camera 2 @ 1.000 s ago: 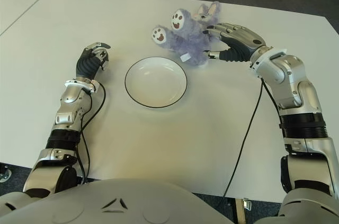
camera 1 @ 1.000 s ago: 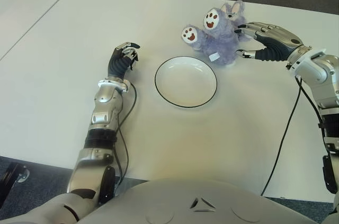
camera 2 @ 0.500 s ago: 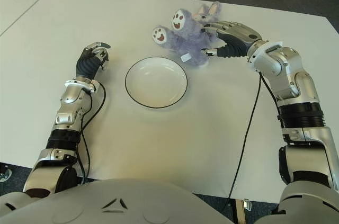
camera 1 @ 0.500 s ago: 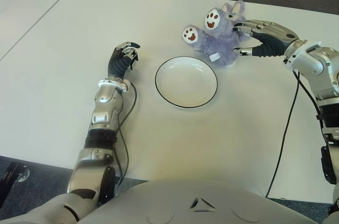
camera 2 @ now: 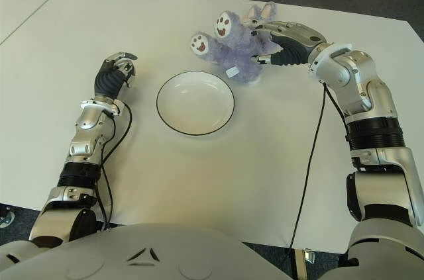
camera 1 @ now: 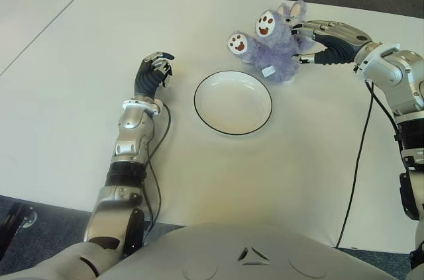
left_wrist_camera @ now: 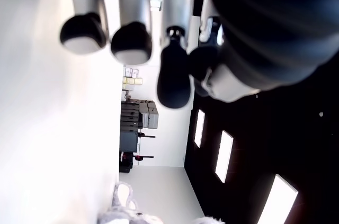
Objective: Put the doll into the plate.
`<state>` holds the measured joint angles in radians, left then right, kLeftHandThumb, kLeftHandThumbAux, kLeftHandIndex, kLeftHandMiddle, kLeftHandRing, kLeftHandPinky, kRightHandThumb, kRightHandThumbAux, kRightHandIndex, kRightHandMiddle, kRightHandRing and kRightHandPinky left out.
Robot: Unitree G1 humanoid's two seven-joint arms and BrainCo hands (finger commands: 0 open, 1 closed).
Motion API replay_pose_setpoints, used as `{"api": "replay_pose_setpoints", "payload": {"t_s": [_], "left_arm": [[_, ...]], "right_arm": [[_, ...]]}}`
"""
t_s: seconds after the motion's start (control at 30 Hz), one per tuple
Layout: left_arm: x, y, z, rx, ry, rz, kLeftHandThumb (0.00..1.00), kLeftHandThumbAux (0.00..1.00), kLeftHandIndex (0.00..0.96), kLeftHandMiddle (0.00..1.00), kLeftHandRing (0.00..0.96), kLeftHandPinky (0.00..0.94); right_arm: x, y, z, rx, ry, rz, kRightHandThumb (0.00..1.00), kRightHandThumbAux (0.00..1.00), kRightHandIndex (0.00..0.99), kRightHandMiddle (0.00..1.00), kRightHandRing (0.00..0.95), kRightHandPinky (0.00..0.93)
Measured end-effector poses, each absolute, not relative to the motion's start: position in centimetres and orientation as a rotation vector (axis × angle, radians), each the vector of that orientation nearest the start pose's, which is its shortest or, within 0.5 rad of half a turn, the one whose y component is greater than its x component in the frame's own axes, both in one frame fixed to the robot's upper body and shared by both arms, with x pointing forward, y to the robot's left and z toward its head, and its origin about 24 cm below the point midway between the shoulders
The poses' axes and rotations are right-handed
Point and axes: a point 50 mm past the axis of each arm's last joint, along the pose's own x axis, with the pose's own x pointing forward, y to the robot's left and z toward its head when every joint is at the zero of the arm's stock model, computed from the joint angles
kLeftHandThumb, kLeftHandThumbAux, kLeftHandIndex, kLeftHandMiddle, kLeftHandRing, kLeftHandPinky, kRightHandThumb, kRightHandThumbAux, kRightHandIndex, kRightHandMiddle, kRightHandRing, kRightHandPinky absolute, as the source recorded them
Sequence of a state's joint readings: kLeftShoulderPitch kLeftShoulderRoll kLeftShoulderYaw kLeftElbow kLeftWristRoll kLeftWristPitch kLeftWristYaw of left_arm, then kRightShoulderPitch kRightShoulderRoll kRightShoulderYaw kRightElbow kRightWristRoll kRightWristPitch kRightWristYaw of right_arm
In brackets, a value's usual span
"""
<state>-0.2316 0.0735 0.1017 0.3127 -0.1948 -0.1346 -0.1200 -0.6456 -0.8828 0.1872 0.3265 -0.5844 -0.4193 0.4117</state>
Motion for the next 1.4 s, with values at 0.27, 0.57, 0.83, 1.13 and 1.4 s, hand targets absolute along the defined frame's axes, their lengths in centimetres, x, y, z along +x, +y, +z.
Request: {"api": "replay_pose_setpoints", "payload": {"t_s": [0.27, 0.57, 0.83, 1.13, 1.4], "left_arm": [[29.6, 17.1, 4.6, -0.126, -0.076, -0.047, 0.71, 0.706, 0.443, 0.848, 0.871, 0.87], [29.6, 17.1, 4.7, -0.115, -0.081, -0.048, 0.71, 0.706, 0.443, 0.847, 0.87, 0.867], [29.6, 17.1, 4.7, -0.111, -0.083, -0.044, 0.71, 0.706, 0.443, 0.847, 0.868, 0.863], [29.6, 17.1, 4.7, -0.105, -0.085, -0.039, 0.711, 0.705, 0.444, 0.85, 0.869, 0.866], [29.6, 17.1, 4.7, -0.1, -0.086, -0.031, 0.711, 0.705, 0.444, 0.851, 0.871, 0.869]], "right_arm": [[33.6, -23.4, 20.9, -1.612, -0.288, 0.442, 0.409, 0.218, 0.0, 0.0, 0.0, 0.0], [33.9, -23.3, 21.7, -1.626, -0.301, 0.424, 0.399, 0.237, 0.0, 0.0, 0.0, 0.0], [34.4, -23.3, 22.3, -1.638, -0.299, 0.415, 0.386, 0.238, 0.0, 0.0, 0.0, 0.0], [34.8, -23.0, 22.6, -1.668, -0.296, 0.429, 0.358, 0.251, 0.0, 0.0, 0.0, 0.0], [34.8, -22.6, 22.1, -1.678, -0.278, 0.468, 0.355, 0.259, 0.0, 0.0, 0.0, 0.0]]}}
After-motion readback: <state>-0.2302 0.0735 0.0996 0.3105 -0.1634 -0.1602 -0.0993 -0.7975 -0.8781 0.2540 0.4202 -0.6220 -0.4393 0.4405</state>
